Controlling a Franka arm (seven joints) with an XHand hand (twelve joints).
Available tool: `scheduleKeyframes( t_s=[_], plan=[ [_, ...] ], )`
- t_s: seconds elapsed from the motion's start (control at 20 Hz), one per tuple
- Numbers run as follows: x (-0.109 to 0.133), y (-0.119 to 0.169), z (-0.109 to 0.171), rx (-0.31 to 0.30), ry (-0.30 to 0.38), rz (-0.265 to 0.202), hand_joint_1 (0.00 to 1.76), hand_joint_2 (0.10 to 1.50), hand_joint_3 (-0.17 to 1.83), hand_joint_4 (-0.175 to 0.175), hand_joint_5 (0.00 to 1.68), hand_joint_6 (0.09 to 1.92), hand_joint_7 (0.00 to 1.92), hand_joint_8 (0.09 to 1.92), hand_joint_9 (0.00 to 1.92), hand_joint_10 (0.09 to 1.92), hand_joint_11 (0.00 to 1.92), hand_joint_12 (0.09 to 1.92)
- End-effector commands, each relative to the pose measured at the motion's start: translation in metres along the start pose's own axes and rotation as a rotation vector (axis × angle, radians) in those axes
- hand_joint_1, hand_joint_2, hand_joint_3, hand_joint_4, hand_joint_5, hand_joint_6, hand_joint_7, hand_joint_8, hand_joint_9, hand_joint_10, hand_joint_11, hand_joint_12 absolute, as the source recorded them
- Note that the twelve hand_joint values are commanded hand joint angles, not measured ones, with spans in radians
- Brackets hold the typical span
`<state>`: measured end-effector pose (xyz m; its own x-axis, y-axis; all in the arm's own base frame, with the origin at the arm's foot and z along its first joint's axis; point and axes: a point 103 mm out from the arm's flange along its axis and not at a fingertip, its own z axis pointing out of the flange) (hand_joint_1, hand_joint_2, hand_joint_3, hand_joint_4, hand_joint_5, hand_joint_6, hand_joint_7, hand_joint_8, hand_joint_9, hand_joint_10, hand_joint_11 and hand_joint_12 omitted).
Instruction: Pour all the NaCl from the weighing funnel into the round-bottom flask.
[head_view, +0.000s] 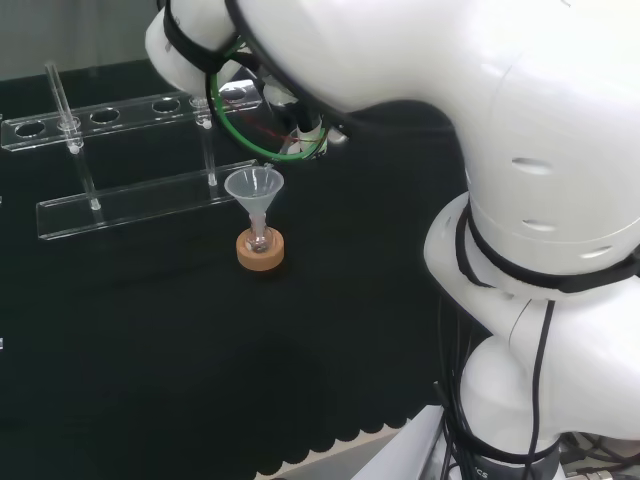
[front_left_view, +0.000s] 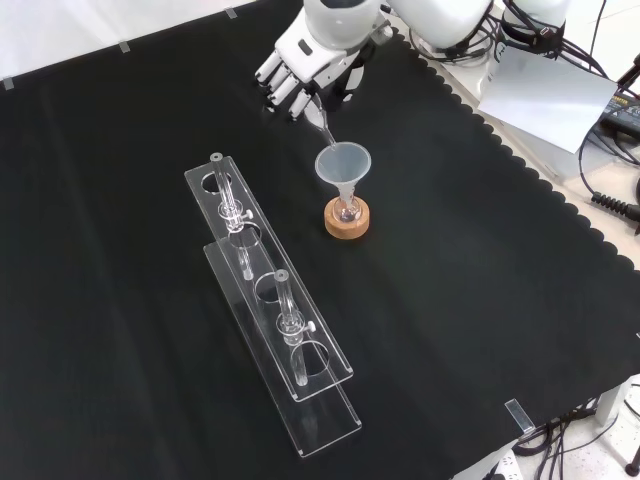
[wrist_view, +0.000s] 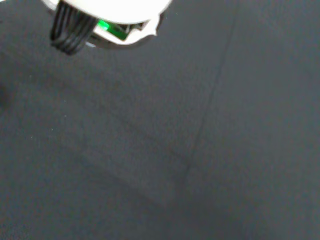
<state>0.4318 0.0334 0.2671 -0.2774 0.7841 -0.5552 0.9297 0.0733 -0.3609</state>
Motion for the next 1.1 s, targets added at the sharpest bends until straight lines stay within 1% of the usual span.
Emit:
scheduleKeyframes(
  t_s=[0.05, 0.25, 0.45, 0.6, 0.9, 1.1],
  plan=[
    [0.0039, -0.0005, -0.0050, -0.025, -0.058, -0.026, 1.11, 0.68, 0.67, 0.175, 1.20, 0.80, 0.39, 0.64, 0.74, 0.54, 0.38, 1.31],
    [0.0056, -0.0004, -0.0033, -0.015, -0.085, -0.020, 1.11, 0.68, 0.67, 0.175, 1.20, 0.80, 0.39, 0.64, 0.74, 0.54, 0.38, 1.31],
    [0.0085, -0.0007, -0.0032, -0.021, -0.101, -0.020, 1.11, 0.68, 0.67, 0.175, 1.20, 0.80, 0.39, 0.64, 0.73, 0.54, 0.38, 1.31],
    [0.0091, -0.0022, -0.0053, -0.018, -0.134, -0.013, 1.11, 0.68, 0.67, 0.175, 1.20, 0.80, 0.39, 0.64, 0.73, 0.53, 0.38, 1.31],
    [0.0126, -0.0039, -0.0099, -0.019, -0.150, -0.002, 1.11, 0.68, 0.67, 0.175, 1.20, 0.80, 0.39, 0.64, 0.73, 0.53, 0.38, 1.31],
    [0.0117, -0.0037, -0.0090, -0.022, -0.161, -0.012, 1.11, 0.68, 0.67, 0.175, 1.20, 0.80, 0.39, 0.64, 0.73, 0.53, 0.38, 1.31]
  ],
)
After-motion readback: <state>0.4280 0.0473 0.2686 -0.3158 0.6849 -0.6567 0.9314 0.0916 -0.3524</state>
